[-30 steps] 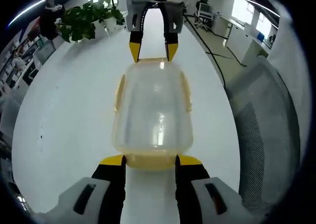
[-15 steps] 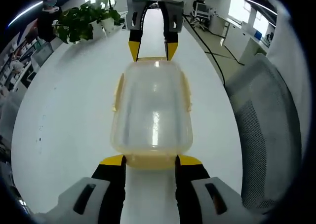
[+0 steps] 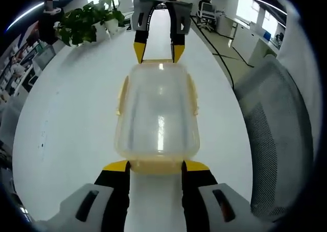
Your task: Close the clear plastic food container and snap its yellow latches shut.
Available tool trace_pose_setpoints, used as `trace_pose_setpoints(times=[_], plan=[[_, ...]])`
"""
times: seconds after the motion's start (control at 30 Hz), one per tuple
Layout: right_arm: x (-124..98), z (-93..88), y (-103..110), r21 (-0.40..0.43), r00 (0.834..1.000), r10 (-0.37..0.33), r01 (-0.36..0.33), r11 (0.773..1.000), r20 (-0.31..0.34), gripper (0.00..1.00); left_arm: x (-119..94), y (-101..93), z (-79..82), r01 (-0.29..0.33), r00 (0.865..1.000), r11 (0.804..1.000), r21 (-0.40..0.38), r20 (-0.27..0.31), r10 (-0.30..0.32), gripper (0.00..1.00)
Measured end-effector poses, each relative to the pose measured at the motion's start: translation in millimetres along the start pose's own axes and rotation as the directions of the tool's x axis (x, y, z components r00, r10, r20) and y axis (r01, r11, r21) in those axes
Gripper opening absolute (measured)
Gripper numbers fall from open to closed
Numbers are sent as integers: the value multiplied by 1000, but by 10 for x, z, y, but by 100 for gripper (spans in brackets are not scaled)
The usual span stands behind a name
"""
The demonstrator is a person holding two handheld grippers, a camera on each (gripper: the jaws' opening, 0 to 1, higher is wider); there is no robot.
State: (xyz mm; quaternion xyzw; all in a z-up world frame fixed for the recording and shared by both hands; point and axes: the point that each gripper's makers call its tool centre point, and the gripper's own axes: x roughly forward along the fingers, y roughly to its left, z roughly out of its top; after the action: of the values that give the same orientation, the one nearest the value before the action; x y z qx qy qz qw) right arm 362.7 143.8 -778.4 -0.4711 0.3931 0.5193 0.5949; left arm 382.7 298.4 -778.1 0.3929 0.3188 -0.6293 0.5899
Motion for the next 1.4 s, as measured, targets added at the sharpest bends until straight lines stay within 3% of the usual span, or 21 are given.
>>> trace_pose_setpoints(times=[0.13,0.23,0.5,0.6,0.67,0.8,0.87,0.93,1.0,1.03,1.07,1.1,1.13,1.17,1.27,1.3,1.37,1.4], plan=[[-32,-11,-35,20,1000,-14,13,1000,7,38,3,27,-26,-22,1000,1000,10,-18,22,42],[-66,-11,-75,36,999,-29,29,999,19,46,-7,30,-43,-29,999,999,13,-25,29,49],[-158,-85,17,71,999,-19,17,997,30,47,-167,23,-63,-39,999,999,-13,-5,39,48],[-236,-47,51,177,996,-27,11,984,90,46,-236,35,-20,-52,998,994,-96,43,56,47],[-306,-5,31,268,988,-47,7,963,144,46,-280,49,14,-60,994,985,-159,80,73,47],[-400,89,-56,464,965,-113,-10,886,236,46,-300,64,16,-55,989,948,-312,111,94,47],[-403,92,-79,533,964,-130,-15,846,233,45,-291,52,2,-45,988,926,-374,118,96,46],[-393,117,-94,571,960,-143,-20,821,239,43,-287,62,20,-39,984,903,-429,143,110,45],[-371,112,-105,663,962,-154,-36,747,225,40,-292,77,51,-31,978,866,-500,166,130,45],[-367,107,-117,676,962,-161,-31,737,221,40,-296,87,55,-33,976,854,-520,168,140,44],[-345,68,-142,708,965,-172,-19,706,197,40,-307,92,62,-33,974,829,-558,168,152,44],[-337,62,-149,734,966,-175,-21,679,189,40,-314,104,82,-33,970,818,-575,179,165,43],[-332,85,-156,749,964,-179,-31,662,198,40,-320,113,92,-33,967,800,-599,184,178,43],[-327,84,-164,776,964,-185,-33,630,190,40,-324,105,97,-25,966,769,-638,183,183,42],[-294,32,-194,806,971,-193,0,592,143,39,-338,152,137,-40,951,728,-685,196,237,40],[-284,32,-191,833,971,-195,-5,553,135,39,-323,123,110,-40,957,704,-709,177,232,40],[-267,57,-209,864,968,-205,-21,504,144,39,-288,122,107,-46,955,693,-720,171,241,40],[-256,62,-209,874,968,-206,-26,485,143,39,-262,93,83,-43,960,668,-743,155,234,40]])
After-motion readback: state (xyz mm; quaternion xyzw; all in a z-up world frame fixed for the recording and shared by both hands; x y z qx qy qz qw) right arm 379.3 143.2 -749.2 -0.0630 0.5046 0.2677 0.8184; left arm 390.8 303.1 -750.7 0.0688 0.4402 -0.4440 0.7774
